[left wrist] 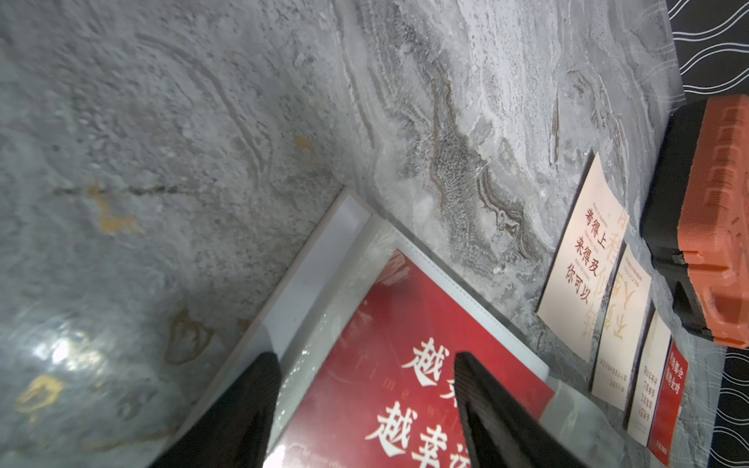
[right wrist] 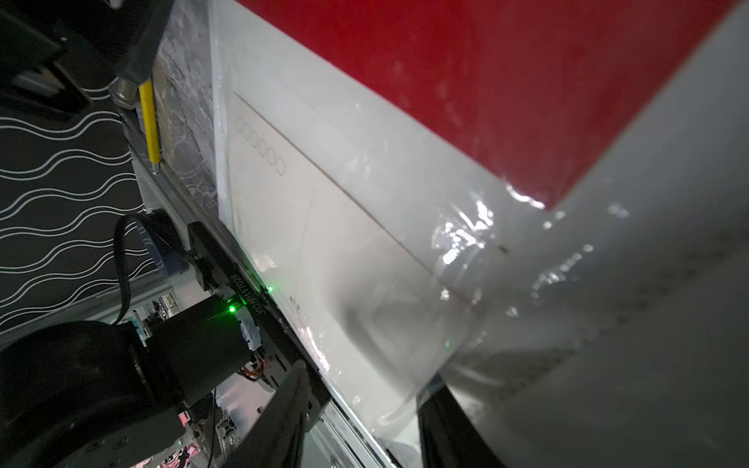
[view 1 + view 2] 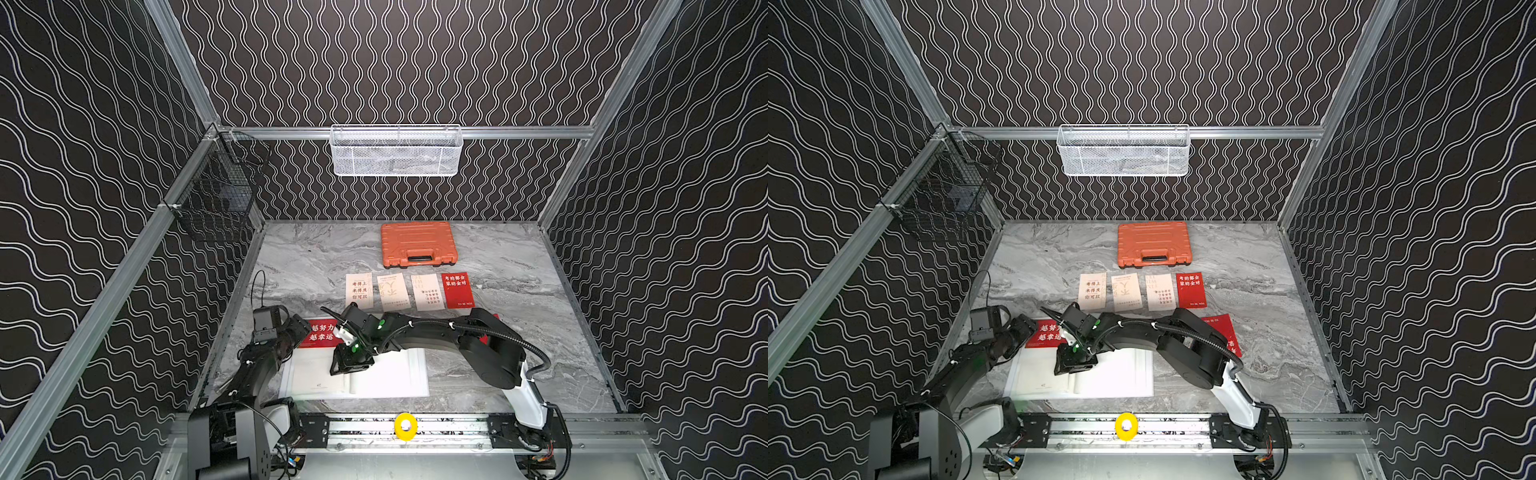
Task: Place the photos into the photo albums
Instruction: Insert the photo into the photo album.
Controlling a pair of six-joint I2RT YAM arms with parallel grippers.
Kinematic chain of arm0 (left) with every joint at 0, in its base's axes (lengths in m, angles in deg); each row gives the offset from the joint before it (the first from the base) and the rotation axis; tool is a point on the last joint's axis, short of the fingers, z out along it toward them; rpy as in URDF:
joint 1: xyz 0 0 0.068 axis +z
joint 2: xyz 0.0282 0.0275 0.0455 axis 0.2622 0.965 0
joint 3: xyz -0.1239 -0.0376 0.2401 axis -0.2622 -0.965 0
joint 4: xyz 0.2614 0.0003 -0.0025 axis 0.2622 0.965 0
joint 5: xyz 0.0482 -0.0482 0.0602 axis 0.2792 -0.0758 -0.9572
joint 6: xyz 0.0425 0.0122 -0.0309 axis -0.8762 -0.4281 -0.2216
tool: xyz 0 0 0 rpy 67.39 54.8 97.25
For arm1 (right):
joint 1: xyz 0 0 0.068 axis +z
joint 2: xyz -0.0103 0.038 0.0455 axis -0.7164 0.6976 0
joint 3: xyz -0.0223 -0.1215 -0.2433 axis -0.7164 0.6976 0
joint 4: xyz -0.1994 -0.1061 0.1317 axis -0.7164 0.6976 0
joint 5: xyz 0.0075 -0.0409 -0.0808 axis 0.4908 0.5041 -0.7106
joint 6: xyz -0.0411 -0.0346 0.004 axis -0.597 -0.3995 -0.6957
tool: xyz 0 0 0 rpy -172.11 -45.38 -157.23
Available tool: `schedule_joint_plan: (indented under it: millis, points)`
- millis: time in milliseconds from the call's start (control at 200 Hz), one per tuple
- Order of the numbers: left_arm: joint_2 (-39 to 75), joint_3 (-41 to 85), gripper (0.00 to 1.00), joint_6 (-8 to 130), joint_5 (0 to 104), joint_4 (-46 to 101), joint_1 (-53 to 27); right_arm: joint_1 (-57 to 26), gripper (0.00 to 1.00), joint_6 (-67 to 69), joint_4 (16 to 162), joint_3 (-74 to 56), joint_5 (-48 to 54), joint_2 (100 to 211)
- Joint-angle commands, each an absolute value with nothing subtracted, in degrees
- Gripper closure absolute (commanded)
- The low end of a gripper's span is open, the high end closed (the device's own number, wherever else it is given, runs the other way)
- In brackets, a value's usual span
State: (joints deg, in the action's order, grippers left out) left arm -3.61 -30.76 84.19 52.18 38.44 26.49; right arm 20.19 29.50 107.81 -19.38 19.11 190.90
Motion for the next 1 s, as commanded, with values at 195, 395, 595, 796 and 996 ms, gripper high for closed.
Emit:
schedule_joint_plan:
  millis: [195,395,595,796,996]
  points:
    - [-5.4,-30.0,0.28,83.5,53.6,44.2,26.4,20.2,0.4,28.7,107.2,-16.3,16.6,187.8]
    - [-8.3,-27.6,0.28,82.4,52.2,47.3,26.4,20.1,0.36,27.5,107.9,-10.7,11.9,180.5]
    - [-10.1,-23.6,0.28,81.1,50.4,50.5,23.7,19.4,0.36,26.7,108.0,-5.2,7.3,172.2]
    - [-9.4,-19.5,0.28,80.9,48.0,51.7,18.1,15.8,0.37,26.1,108.6,-0.7,4.5,166.1]
    - [-5.6,-15.4,0.3,81.1,46.1,51.5,9.2,11.4,0.39,25.1,109.4,4.1,2.5,160.0]
